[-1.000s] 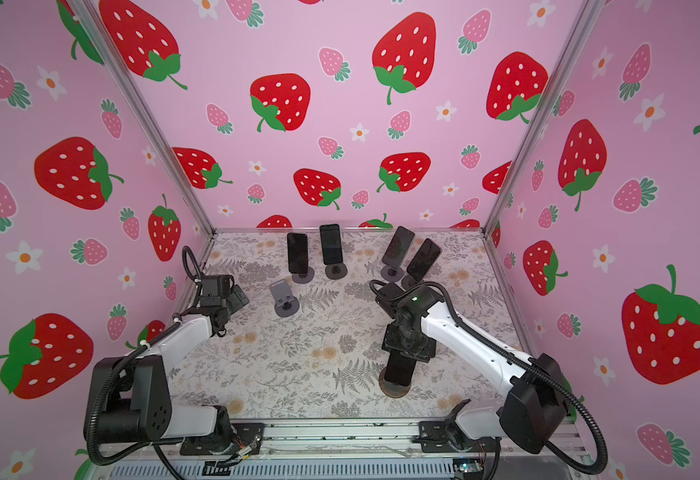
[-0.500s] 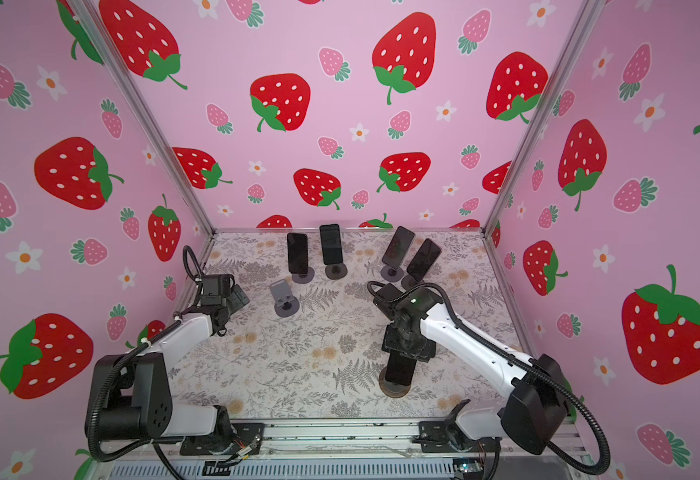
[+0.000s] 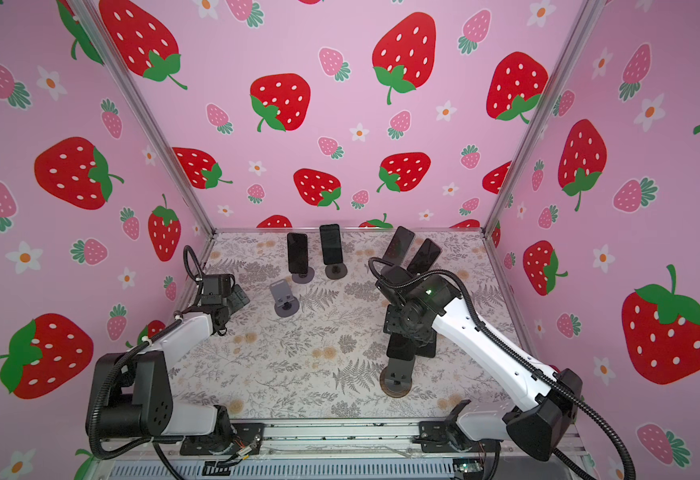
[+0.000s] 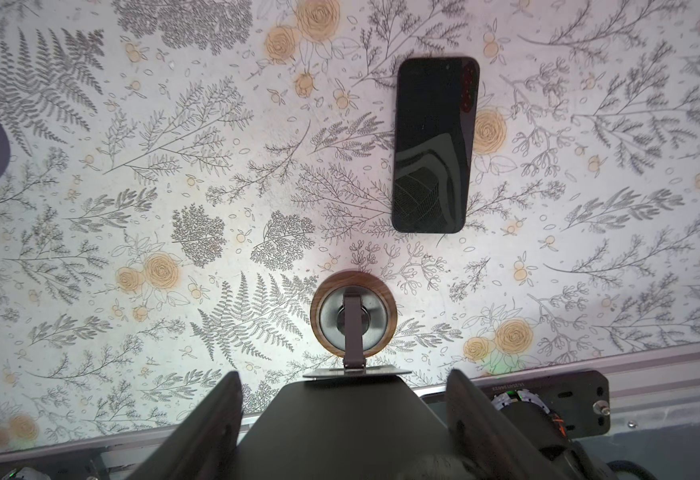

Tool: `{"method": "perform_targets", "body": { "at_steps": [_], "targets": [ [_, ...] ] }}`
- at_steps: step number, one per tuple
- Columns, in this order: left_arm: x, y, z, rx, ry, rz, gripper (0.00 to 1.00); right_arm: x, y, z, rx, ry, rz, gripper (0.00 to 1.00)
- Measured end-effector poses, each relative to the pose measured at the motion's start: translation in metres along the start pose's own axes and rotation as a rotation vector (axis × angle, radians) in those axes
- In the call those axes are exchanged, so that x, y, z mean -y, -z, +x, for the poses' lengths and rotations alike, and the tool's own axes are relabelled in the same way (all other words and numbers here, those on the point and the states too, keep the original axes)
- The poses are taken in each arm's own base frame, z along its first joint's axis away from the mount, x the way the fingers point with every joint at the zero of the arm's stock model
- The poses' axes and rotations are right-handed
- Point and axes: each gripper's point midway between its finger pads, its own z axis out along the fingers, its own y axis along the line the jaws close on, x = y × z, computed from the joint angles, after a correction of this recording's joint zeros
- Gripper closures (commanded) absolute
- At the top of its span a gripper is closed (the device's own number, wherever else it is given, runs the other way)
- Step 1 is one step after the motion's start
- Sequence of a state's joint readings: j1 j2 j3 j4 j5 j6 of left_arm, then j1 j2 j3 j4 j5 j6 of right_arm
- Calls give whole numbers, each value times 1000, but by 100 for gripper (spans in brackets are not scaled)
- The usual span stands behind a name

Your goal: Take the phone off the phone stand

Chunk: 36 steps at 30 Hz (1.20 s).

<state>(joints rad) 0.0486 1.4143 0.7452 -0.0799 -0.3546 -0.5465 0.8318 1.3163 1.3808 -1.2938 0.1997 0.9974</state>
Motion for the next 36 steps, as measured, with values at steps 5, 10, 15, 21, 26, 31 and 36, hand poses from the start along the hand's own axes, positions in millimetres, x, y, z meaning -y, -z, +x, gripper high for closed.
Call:
{"method": "perform_targets", "body": {
  "at_steps": [5,10,15,21,26,31,36],
  "targets": [
    [0,0,0,0,0,0,1,-8,12,-14,43,41,-23,33],
    [0,0,0,-1,0,0,1,-24,10,-23,58,96,-52,33],
    [1,0,1,-5,0,8,1,-50,2,-30,53,176,-69,32],
    [4,0,2,-14,-1,21,1,-70,-15,-34,51,256,-69,32],
    [6,0,4,-23,1,35,1,-82,-37,-38,39,324,-49,32],
    [6,0,4,-22,5,34,1,-94,-66,-36,9,402,-41,32],
    [5,1,3,-17,12,31,1,-97,-96,-27,-42,448,-44,32]
  ]
}}
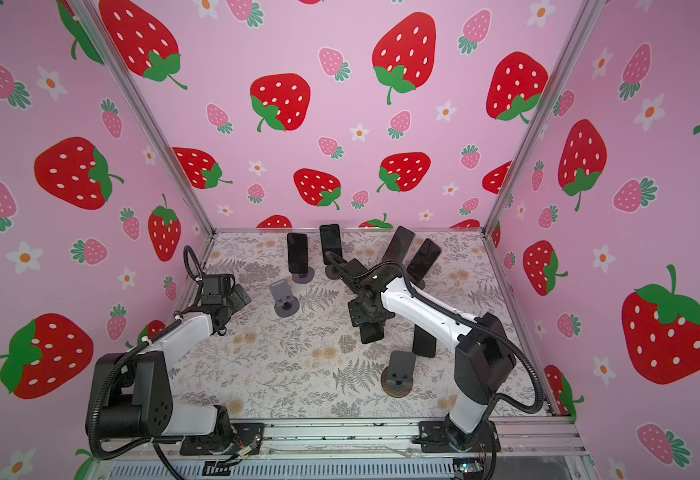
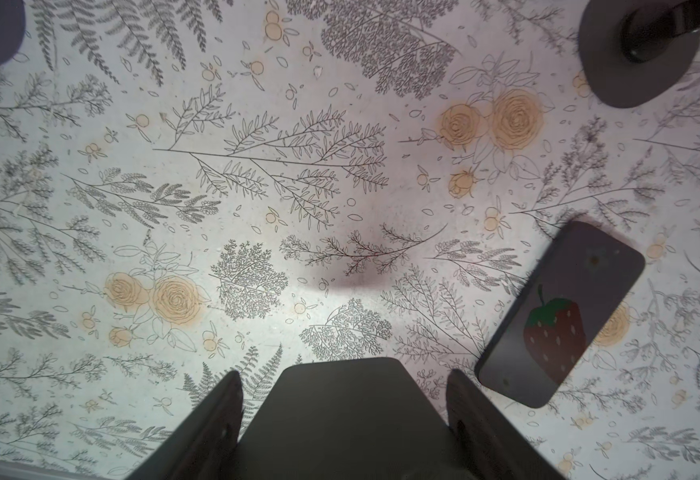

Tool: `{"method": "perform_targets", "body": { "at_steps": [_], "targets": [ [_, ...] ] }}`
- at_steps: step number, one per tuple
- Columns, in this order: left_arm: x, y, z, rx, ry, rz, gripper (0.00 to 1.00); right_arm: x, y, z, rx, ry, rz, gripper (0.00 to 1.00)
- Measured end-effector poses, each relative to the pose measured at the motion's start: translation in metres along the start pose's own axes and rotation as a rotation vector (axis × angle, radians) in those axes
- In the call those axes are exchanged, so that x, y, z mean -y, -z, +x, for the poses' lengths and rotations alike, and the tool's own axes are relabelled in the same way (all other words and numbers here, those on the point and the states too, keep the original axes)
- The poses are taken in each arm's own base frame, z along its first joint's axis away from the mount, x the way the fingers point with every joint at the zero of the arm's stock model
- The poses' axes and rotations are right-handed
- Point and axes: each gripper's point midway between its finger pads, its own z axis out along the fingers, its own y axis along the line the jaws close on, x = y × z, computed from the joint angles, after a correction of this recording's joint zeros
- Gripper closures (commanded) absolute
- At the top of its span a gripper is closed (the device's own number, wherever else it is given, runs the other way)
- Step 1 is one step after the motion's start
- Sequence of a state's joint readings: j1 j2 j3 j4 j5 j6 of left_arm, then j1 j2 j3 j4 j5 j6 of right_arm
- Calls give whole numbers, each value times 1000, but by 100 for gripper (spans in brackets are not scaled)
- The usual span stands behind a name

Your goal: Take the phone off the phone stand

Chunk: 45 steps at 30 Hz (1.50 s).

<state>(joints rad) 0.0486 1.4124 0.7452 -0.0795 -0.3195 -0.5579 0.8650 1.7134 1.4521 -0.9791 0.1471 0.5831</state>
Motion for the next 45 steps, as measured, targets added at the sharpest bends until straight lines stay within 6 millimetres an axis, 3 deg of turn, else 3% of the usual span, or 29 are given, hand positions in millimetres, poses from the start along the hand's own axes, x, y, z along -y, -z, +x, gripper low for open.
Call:
{"method": "perform_targets", "body": {
  "at_steps": [17,28,36,45],
  "targets": [
    [-1,0,-1,6,13,-8,1,-6,-69,2,-113,49,-49,32],
    [-1,0,-1,6,14,-8,1,-8,-85,0,-103,53,-63,32],
    [-1,0,-1,6,14,-6,1,-5,-105,9,-134,52,-50,33],
    [0,-1,1,-2,12,-3,1,-4,-114,15,-143,53,-47,32]
  ]
}}
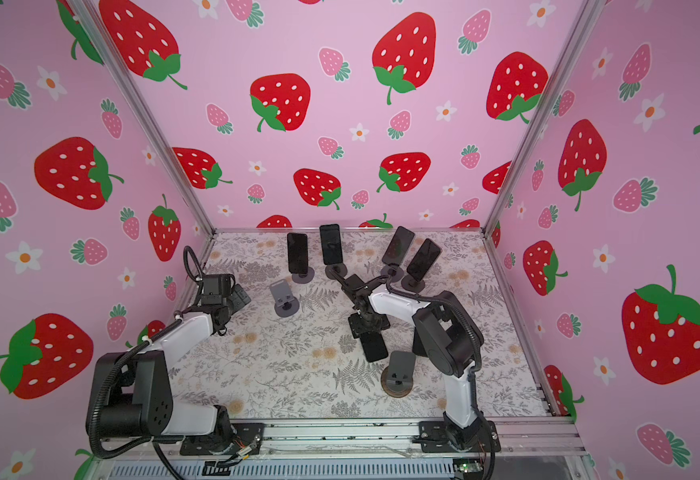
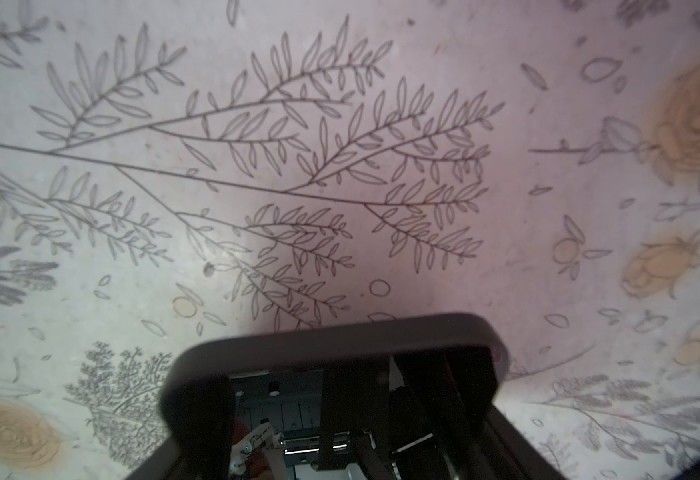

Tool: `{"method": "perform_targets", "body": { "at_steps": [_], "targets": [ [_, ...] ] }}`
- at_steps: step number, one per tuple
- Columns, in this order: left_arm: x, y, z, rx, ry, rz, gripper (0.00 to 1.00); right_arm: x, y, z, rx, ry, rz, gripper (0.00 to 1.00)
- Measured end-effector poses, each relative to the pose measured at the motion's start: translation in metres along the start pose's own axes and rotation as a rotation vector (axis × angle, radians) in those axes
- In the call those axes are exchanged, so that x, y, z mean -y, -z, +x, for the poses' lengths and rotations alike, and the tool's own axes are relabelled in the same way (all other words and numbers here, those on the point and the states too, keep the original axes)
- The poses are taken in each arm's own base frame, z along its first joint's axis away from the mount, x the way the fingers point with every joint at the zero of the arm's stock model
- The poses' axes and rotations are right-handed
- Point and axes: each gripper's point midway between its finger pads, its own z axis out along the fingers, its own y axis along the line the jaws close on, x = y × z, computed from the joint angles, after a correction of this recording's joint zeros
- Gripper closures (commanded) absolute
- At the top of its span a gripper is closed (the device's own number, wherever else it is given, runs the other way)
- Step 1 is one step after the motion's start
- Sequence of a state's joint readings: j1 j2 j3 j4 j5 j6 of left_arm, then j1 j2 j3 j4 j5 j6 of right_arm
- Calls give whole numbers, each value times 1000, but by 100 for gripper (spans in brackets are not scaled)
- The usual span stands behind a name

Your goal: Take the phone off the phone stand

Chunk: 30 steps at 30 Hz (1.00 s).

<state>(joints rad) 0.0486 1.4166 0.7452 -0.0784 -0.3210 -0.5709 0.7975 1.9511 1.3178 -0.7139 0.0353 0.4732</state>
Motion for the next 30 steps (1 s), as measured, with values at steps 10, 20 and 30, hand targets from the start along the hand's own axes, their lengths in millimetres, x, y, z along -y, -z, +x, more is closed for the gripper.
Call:
{"method": "perform_targets", "body": {
  "at_steps": [10,20,30],
  "targets": [
    [-1,-4,5,-15,-6,-9,1,0,-1,0,15,0,-2,30],
    [-1,-4,5,-15,-5,-10,1,1,-1,0,24,3,2,28],
    [-2,-4,5,-15,-4,-11,1,1,-2,0,26,3,2,23]
  ]
}}
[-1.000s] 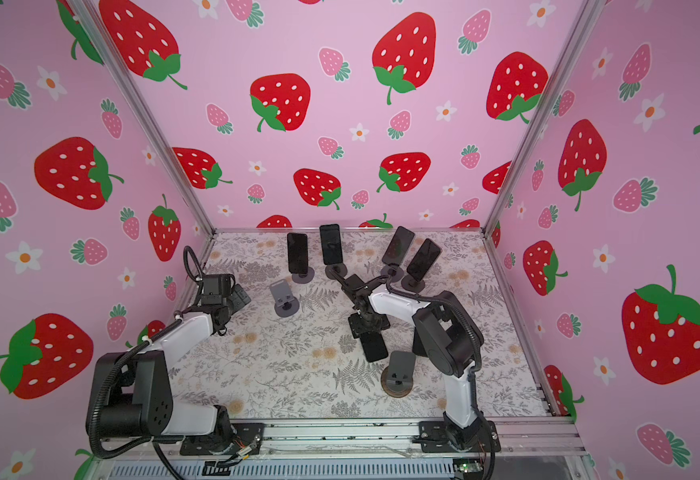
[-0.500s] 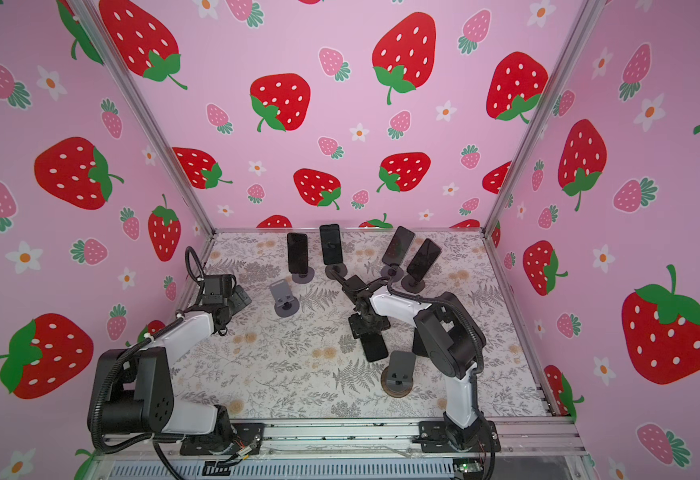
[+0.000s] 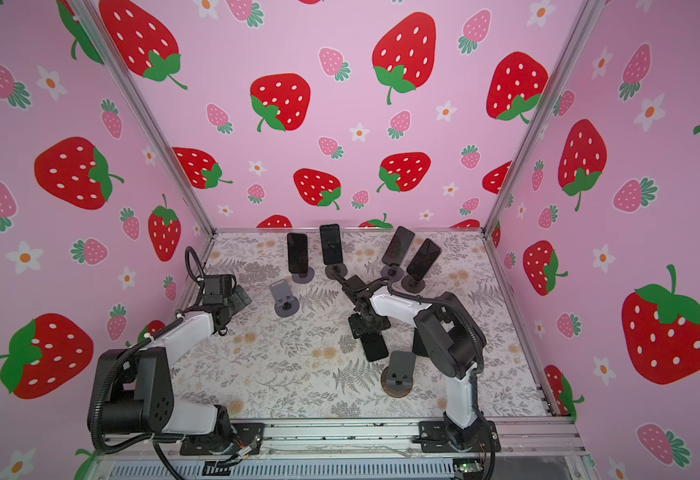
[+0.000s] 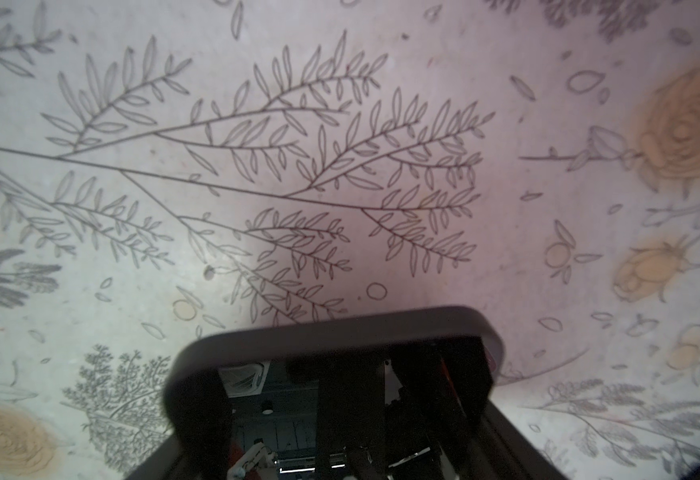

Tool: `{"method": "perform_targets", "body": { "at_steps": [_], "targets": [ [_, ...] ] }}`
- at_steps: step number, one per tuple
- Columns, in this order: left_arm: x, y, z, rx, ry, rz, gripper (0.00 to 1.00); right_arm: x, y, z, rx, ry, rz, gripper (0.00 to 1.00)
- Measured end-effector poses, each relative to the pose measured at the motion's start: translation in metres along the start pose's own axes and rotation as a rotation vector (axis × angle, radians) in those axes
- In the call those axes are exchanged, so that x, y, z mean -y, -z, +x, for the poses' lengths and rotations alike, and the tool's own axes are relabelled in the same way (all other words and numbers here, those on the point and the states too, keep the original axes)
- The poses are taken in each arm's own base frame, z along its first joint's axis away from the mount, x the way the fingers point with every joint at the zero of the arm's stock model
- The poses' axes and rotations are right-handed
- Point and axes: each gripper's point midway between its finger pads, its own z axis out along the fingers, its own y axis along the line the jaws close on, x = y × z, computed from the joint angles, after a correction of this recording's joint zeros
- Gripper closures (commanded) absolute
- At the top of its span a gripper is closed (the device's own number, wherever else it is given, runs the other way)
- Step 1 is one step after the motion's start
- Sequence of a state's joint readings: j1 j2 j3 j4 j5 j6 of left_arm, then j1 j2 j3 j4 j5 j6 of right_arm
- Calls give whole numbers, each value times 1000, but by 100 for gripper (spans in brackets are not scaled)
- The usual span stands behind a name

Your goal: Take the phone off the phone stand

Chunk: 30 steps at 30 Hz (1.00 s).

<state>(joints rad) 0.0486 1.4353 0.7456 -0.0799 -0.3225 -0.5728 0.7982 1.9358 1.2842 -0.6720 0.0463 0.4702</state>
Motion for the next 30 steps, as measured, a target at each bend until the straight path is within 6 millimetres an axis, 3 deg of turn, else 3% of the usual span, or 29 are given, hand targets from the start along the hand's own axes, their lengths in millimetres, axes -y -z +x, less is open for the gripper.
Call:
{"method": "perform_targets", "body": {
  "at_steps": [20,30],
  "targets": [
    [0,0,-1,2,1,-2,1,-1,-1,-11,56,-2,-3,21],
    [0,1,-4,12,-2,-4,1,-3,6,-17,65,-14,-10,13]
  ]
}}
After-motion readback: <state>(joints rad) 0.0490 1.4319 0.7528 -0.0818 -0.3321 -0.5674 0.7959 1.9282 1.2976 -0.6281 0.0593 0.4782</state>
